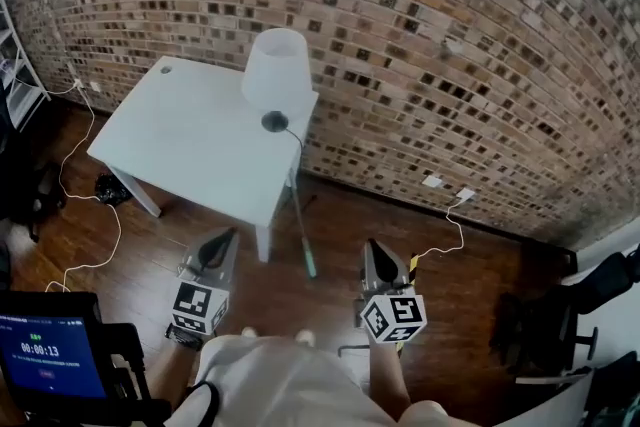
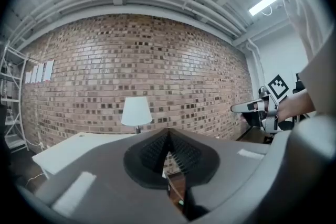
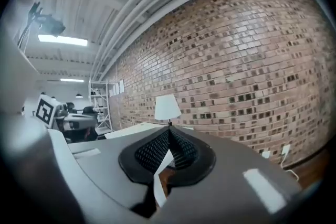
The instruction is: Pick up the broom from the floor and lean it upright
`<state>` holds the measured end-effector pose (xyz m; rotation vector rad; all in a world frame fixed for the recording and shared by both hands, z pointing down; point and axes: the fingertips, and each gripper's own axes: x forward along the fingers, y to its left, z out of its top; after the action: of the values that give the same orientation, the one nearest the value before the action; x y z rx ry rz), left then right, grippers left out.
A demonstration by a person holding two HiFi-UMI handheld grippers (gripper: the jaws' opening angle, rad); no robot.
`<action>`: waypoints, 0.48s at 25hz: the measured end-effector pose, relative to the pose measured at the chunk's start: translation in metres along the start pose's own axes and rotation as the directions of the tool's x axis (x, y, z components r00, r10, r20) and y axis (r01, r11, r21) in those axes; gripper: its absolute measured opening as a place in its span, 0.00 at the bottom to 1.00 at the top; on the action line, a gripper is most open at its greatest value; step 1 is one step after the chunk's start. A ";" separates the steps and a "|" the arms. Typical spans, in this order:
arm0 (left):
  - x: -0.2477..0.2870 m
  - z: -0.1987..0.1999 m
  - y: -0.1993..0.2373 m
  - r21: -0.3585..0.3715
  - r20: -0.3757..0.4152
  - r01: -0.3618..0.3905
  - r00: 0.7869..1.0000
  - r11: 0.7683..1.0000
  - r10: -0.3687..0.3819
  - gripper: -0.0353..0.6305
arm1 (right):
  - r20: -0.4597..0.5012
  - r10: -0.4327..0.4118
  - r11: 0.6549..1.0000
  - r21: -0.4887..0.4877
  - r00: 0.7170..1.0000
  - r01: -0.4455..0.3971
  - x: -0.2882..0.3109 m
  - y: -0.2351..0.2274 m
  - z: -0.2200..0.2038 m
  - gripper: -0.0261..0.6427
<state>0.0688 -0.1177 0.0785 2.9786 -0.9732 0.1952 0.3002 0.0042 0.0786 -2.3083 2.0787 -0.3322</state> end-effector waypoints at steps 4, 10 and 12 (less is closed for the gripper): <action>0.001 0.013 -0.007 0.026 0.031 0.000 1.000 1.000 -0.001 0.05 | 0.014 -0.019 1.000 -0.005 1.000 0.019 -0.006 -0.006 0.002 0.06; -0.006 0.011 -0.015 0.032 0.019 -0.019 1.000 0.999 0.018 0.05 | -0.010 -0.021 1.000 -0.007 1.000 0.021 -0.010 -0.005 -0.001 0.06; -0.011 0.009 -0.018 0.033 0.014 -0.019 1.000 0.999 0.019 0.05 | -0.017 -0.029 1.000 -0.006 0.999 0.029 -0.014 -0.003 -0.004 0.06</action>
<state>0.0714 -0.0972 0.0686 3.0052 -1.0103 0.1935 0.3015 0.0189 0.0808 -2.3492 2.0577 -0.3485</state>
